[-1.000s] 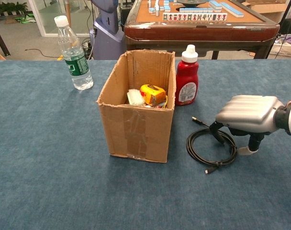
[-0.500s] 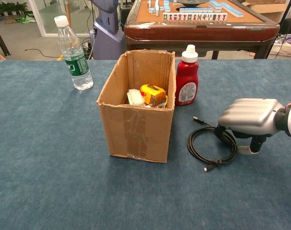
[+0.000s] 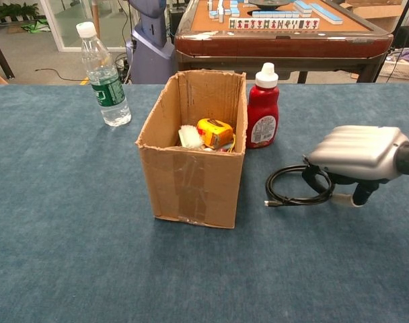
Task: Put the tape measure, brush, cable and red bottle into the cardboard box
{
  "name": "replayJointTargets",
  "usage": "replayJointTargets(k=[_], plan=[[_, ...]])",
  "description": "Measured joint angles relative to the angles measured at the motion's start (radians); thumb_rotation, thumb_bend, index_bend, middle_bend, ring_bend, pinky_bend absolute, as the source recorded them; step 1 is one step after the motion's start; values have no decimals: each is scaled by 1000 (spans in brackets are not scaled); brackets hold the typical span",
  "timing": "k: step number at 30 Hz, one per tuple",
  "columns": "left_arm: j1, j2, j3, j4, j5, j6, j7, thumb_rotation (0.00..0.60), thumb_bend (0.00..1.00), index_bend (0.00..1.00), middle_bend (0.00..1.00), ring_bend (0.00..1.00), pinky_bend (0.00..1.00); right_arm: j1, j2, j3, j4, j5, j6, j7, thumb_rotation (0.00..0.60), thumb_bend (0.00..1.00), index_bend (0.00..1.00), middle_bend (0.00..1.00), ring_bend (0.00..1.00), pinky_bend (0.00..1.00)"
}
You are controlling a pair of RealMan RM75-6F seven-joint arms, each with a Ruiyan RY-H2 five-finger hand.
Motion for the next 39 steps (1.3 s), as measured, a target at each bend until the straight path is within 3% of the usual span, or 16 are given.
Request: replayJointTargets(k=[18,25,33,39], plan=[[-2,-4,2,0,0,-4,11,600,354,338,408,351,550,-71,221,31,-318,-173,241,-36,600,526,674,1000,1000,1000],[-4,-5,3,0,0,-7,14,600,354,338,408,350,550,-81,272,84,-418,-209,294,-70,600,526,674,1000,1000,1000],[-2,-4,3,0,3,-3,6,600,354,338,408,350,550,-36,282,190,-490,-137,296,-148,600,526,674,1000,1000,1000],[-2,-2,5,-3,8,-2,4,600,354,338,408,350,550,19,234,247,-498,-25,287,-228,600,518,674,1000,1000,1000]])
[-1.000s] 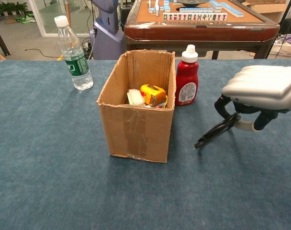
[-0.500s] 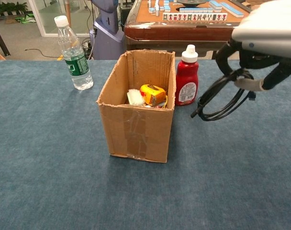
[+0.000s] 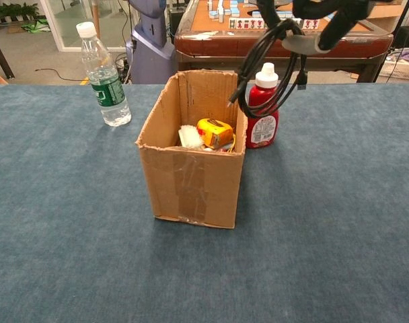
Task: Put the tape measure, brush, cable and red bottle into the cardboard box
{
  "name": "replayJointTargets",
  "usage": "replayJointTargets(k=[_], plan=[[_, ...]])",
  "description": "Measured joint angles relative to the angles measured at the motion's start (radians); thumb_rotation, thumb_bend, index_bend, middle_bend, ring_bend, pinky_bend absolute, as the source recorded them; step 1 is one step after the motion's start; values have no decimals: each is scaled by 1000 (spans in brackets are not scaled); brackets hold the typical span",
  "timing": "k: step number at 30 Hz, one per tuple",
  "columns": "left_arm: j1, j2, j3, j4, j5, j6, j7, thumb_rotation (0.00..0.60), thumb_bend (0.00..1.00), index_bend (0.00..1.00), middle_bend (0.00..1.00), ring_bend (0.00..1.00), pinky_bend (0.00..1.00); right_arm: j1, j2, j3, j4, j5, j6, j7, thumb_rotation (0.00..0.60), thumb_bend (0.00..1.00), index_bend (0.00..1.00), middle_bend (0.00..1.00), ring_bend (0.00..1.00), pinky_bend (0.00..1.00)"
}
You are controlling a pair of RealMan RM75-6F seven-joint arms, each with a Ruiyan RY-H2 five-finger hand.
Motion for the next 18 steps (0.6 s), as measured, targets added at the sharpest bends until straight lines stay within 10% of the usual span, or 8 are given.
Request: replayJointTargets(k=[12,18], plan=[[4,8,2,-4,9,6,-22,600,354,338,408,350,550,142,-184,92,185,167,-43,5,600,473,667,1000,1000,1000],[5,12,3,-4,11,6,-30,600,354,338,408,350,550,195,-266,93,280,212,-65,19,600,31,240,1000,1000,1000]])
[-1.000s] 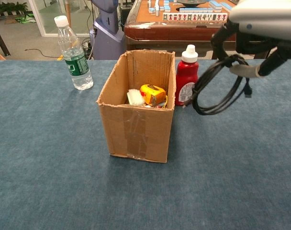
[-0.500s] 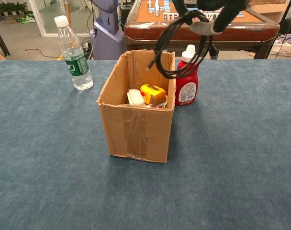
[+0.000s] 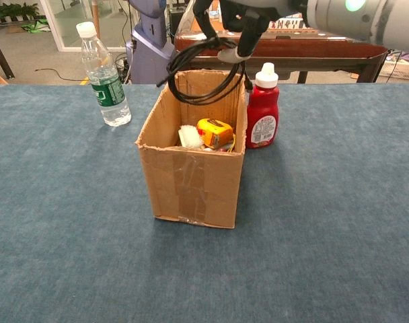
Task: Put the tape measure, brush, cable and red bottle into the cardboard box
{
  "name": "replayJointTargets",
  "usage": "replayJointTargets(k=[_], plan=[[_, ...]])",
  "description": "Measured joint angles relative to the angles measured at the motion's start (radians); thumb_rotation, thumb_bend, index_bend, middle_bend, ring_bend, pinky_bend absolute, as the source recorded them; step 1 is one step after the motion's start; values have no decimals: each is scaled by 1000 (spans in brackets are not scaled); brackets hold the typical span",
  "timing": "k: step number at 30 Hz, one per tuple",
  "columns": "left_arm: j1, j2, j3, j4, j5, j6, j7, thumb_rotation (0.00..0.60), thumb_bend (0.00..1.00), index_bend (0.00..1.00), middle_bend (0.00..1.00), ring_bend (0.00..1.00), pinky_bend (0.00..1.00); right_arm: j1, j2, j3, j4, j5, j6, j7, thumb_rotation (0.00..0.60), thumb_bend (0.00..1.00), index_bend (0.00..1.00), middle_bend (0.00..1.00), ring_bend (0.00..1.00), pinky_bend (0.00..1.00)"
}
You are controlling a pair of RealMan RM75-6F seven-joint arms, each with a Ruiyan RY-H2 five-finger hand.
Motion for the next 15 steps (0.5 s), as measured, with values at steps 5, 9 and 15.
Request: replayJointTargets(k=[5,9,15], plan=[[1,1,2,0,4,2,-1,600,353,338,408,350,550,6,-26,-16,24,-27,41,-2,600,0,10,1000,939,962],[1,0,2,0,5,3,1,600,354,338,408,350,550,-10,-27,-22,29,-71,88,22,600,0,9,852,781,853],[0,-3,2,2,2,-2,8,600,354,338,408,350,550,-67,15,-35,14,-123,191,23,600,0,272,492,500,672]])
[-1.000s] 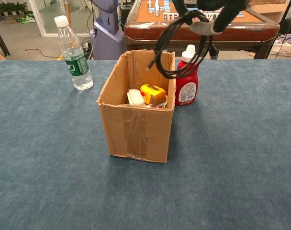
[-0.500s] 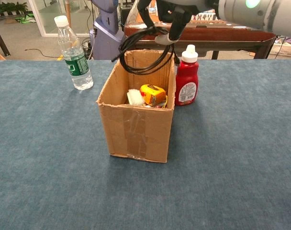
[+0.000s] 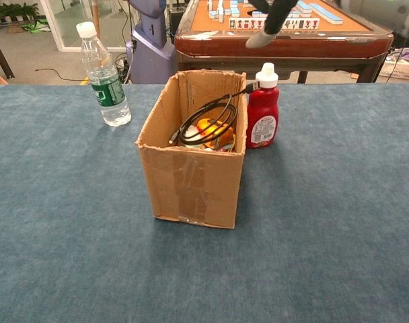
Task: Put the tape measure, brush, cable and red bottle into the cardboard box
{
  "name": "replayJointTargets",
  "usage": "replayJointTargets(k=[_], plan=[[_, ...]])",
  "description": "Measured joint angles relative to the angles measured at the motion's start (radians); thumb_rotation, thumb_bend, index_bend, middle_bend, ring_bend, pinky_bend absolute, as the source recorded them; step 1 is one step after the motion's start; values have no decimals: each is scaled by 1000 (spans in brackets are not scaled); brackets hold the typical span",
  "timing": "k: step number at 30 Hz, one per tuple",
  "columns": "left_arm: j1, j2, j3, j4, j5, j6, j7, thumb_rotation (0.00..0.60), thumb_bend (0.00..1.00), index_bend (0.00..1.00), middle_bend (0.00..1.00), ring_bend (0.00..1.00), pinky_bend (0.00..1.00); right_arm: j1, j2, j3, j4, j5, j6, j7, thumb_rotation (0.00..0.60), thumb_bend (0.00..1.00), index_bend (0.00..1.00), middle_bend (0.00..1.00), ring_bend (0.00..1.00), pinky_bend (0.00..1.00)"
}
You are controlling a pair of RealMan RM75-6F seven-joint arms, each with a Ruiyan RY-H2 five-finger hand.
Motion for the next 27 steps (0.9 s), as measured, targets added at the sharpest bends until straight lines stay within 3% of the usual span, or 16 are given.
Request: replayJointTargets(k=[10,18,27], plan=[[-6,-8,-1,3,-7,-11,16,600,354,338,408,350,550,-95,93,10,25,3,52,166,600,0,273,285,254,435],[-7,-8,-2,3,-13,-14,15,600,354,338,408,350,550,-126,60,12,225,24,19,343,600,0,273,281,237,380],[-7,-7,-2,2,-17,-17,12,600,354,338,408,350,550,-133,-56,13,476,62,-129,643,600,0,254,278,231,364]])
